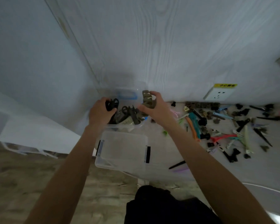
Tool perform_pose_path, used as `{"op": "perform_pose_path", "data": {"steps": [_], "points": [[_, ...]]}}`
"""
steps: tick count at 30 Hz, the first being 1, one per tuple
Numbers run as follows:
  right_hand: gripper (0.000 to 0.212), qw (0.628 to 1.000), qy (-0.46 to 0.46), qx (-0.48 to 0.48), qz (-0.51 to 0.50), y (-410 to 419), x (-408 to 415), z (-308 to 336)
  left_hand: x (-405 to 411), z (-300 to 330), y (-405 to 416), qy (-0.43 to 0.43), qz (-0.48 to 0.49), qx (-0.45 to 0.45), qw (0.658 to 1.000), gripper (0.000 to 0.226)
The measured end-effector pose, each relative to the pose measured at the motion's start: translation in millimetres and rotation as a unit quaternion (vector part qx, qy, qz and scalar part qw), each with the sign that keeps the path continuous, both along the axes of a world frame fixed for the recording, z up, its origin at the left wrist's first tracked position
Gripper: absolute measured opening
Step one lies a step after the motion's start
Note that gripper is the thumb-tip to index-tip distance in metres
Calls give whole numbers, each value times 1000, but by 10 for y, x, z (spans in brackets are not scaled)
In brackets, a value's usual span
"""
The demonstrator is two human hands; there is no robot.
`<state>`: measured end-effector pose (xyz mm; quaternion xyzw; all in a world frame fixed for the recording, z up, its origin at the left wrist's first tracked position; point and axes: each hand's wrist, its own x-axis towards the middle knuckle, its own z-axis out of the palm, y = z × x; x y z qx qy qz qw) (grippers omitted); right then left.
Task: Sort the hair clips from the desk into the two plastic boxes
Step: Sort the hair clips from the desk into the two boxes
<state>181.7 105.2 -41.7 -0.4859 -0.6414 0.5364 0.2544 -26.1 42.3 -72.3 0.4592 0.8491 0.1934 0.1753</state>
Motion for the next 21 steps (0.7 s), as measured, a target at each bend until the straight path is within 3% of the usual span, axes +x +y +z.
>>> {"op": "perform_pose_path", "data": {"steps": [6, 11, 15, 21], "points": [[52, 978, -130, 141, 87, 111, -544, -52, -64, -104, -18, 13, -111, -35, 993, 51], [58, 944, -245, 189, 119, 97, -747, -117, -100, -117, -53, 65, -103, -18, 992, 46], [50, 885, -331, 199, 260, 52, -845, -217, -138, -124, -49, 73, -88, -10, 993, 51], [33, 879, -338, 290, 171, 61, -559, -350, -94, -125, 50, 38, -224, -12, 974, 46]]}}
